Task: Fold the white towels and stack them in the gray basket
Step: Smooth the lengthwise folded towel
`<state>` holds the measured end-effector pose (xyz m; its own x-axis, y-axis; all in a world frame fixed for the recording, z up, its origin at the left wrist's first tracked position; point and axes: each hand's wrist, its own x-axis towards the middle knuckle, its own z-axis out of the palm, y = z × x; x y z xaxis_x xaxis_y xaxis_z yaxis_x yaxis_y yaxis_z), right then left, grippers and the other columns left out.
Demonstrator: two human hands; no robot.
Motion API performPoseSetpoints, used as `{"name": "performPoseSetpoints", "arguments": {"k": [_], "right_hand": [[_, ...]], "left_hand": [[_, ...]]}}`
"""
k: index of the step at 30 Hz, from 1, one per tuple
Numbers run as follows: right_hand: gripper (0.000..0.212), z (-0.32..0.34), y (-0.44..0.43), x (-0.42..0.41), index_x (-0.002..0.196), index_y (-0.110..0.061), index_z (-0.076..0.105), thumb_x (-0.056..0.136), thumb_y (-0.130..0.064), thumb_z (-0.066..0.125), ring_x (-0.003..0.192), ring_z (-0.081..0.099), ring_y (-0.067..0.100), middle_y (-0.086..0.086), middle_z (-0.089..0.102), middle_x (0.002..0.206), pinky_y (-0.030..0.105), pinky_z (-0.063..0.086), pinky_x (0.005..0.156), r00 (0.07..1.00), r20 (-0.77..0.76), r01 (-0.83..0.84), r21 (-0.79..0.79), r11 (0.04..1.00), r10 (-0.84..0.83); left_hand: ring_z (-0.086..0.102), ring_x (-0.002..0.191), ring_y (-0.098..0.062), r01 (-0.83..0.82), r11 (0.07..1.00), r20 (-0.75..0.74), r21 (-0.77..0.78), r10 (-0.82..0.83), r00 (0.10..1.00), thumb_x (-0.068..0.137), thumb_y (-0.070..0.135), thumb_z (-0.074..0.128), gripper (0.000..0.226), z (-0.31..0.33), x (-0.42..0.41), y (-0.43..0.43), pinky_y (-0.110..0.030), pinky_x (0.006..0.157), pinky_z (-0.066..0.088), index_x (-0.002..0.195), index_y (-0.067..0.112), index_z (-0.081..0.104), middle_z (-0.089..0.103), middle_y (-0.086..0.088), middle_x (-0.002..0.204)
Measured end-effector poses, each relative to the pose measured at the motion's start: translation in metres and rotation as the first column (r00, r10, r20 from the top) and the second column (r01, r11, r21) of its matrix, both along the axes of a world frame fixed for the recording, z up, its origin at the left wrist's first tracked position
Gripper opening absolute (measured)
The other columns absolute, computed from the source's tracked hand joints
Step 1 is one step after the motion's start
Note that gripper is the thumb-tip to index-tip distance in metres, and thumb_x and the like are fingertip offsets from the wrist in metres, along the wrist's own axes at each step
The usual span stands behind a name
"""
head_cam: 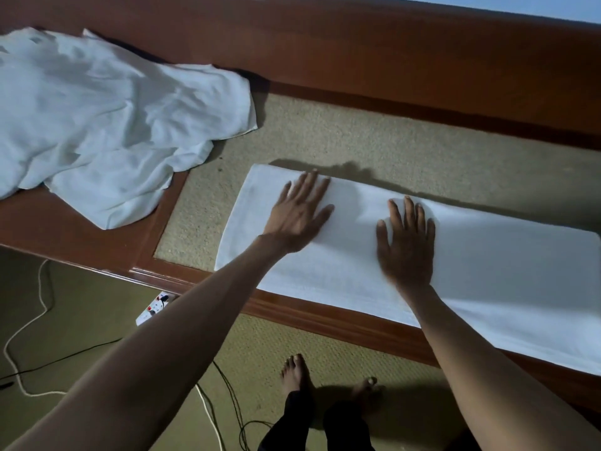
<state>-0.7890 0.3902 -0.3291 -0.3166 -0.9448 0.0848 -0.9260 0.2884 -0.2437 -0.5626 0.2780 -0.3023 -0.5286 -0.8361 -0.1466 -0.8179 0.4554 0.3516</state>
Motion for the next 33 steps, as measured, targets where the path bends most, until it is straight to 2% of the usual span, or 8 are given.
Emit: {"name": "performPoseSetpoints", "arguments": {"k": [3, 10, 14, 18, 21, 24, 28, 33], "right_hand": [[0.057, -0.001, 0.000, 0.001, 0.158, -0.024, 0.031, 0.108, -0.048, 0.023, 0.155, 0.018, 0.028, 0.008, 0.026, 0.166, 0.050, 0.013, 0.125, 1.000, -0.006, 0.005, 0.007, 1.000, -0.005], [0.059, 0.000, 0.000, 0.001, 0.159, -0.026, 0.028, 0.107, -0.051, 0.019, 0.156, 0.015, 0.026, 0.006, 0.023, 0.167, 0.049, 0.012, 0.126, 1.000, 0.016, 0.010, 0.024, 1.000, -0.011], [0.058, 0.003, 0.001, 0.002, 0.158, -0.023, 0.031, 0.107, -0.048, 0.023, 0.155, 0.018, 0.028, 0.007, 0.026, 0.166, 0.050, 0.014, 0.125, 1.000, 0.009, -0.001, -0.002, 1.000, 0.001], [0.057, 0.004, -0.001, 0.002, 0.157, -0.021, 0.035, 0.106, -0.046, 0.027, 0.153, 0.021, 0.030, 0.009, 0.029, 0.165, 0.050, 0.015, 0.124, 1.000, 0.002, 0.005, -0.015, 1.000, -0.005], [0.057, 0.004, -0.002, 0.002, 0.156, -0.021, 0.036, 0.106, -0.046, 0.029, 0.152, 0.023, 0.030, 0.010, 0.030, 0.164, 0.051, 0.016, 0.124, 1.000, -0.001, 0.005, -0.006, 1.000, -0.005], [0.057, 0.001, -0.001, 0.001, 0.155, -0.020, 0.036, 0.106, -0.048, 0.029, 0.152, 0.024, 0.031, 0.011, 0.031, 0.163, 0.052, 0.017, 0.123, 1.000, -0.016, 0.004, 0.000, 1.000, -0.004], [0.059, -0.004, -0.001, -0.001, 0.158, -0.022, 0.030, 0.107, -0.051, 0.027, 0.154, 0.019, 0.031, 0.011, 0.025, 0.166, 0.052, 0.013, 0.124, 1.000, -0.014, -0.005, 0.053, 0.999, 0.006], [0.063, 0.005, 0.010, -0.014, 0.163, -0.022, 0.017, 0.107, -0.051, 0.022, 0.157, 0.004, 0.030, 0.010, 0.005, 0.170, 0.049, 0.003, 0.126, 0.989, 0.061, -0.145, 0.170, 0.975, 0.136]], "left_hand": [[-0.008, 0.159, -0.015, 0.058, 0.998, 0.088, -0.006, -0.057, 0.995, 0.104, 0.067, 0.015, 0.067, -0.012, 0.008, -0.011, -0.049, 0.128, 0.000, 0.164, 0.037, 0.005, -0.003, 0.004, 0.173], [0.000, 0.159, -0.016, -0.175, 0.981, 0.134, -0.089, 0.186, 0.973, 0.098, 0.077, 0.013, 0.077, -0.008, 0.049, -0.031, -0.052, 0.127, 0.002, 0.163, 0.036, 0.012, 0.007, 0.003, 0.173], [0.005, 0.159, -0.024, -0.427, 0.904, 0.043, 0.013, 0.426, 0.904, 0.097, 0.078, 0.026, 0.087, -0.004, 0.053, -0.017, -0.050, 0.126, 0.012, 0.165, 0.026, 0.007, 0.002, -0.002, 0.173], [0.034, 0.145, -0.036, -0.602, 0.798, -0.031, 0.038, 0.603, 0.797, 0.093, 0.074, 0.048, 0.097, 0.005, 0.064, 0.004, -0.052, 0.115, 0.032, 0.160, 0.010, 0.020, 0.033, -0.014, 0.161], [0.052, 0.123, -0.041, -0.651, 0.751, -0.019, 0.115, 0.657, 0.754, 0.090, 0.070, 0.058, 0.087, 0.013, 0.071, 0.004, -0.050, 0.100, 0.044, 0.148, 0.008, 0.038, 0.048, -0.018, 0.136], [0.059, 0.117, -0.038, -0.692, 0.673, 0.046, 0.261, 0.707, 0.705, 0.092, 0.066, 0.058, 0.077, 0.027, 0.073, -0.010, -0.046, 0.093, 0.050, 0.142, 0.009, 0.047, 0.057, -0.018, 0.132], [0.062, 0.105, -0.032, -0.654, 0.568, -0.076, 0.500, 0.781, 0.620, 0.086, 0.048, 0.066, 0.063, 0.044, 0.075, -0.022, -0.038, 0.079, 0.048, 0.133, 0.007, 0.058, 0.064, -0.016, 0.126], [0.064, 0.079, -0.021, -0.586, 0.542, -0.112, 0.603, 0.784, 0.610, 0.082, 0.028, 0.081, 0.036, 0.093, 0.048, -0.012, -0.028, 0.060, 0.049, 0.105, 0.007, 0.064, 0.068, -0.008, 0.095]]}}
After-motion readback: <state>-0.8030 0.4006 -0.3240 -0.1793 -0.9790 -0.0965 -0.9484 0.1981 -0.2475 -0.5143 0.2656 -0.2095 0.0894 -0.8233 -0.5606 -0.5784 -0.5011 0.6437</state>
